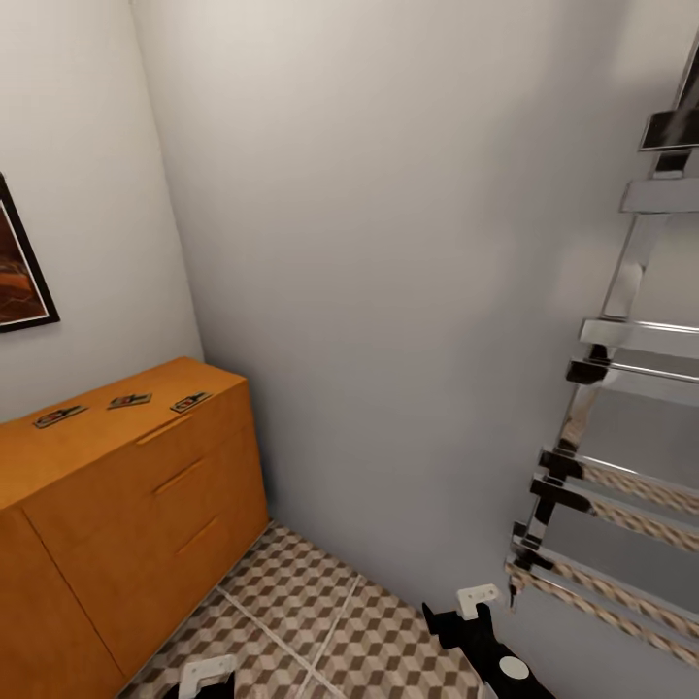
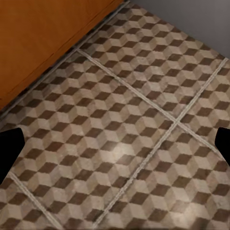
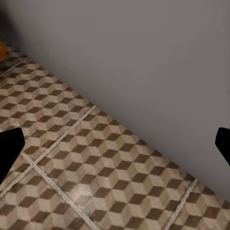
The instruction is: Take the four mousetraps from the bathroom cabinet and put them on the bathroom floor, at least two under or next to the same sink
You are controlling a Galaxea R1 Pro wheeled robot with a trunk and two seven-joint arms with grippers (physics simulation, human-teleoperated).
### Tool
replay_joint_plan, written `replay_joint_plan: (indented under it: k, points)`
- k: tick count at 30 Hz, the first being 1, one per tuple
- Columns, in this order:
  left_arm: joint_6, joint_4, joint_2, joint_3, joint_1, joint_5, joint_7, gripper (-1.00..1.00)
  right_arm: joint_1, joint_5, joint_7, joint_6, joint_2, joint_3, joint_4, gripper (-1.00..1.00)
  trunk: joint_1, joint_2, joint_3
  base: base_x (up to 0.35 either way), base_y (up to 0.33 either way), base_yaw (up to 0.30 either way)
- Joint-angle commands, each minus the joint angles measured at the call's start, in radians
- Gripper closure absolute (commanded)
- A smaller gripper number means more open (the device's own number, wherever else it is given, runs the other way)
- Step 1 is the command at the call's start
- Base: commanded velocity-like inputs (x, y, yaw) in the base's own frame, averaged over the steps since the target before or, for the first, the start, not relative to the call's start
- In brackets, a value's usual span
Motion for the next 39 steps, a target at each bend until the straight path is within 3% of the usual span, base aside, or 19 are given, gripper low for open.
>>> replay_joint_plan:
  k: [1,39]
  points:
    - [-0.004,0.001,-0.001,0.004,-0.001,0.0,0.0,-1.0,0.0,0.007,0.0,-0.003,0.0,-0.001,0.0,-1.0,0.0,-0.001,-0.001,0.0,-0.183,0.276]
    - [-0.004,0.001,-0.001,0.004,-0.001,0.001,0.001,-1.0,0.0,0.007,0.0,-0.003,0.0,0.0,0.002,-1.0,0.0,-0.001,-0.016,0.0,-0.037,0.276]
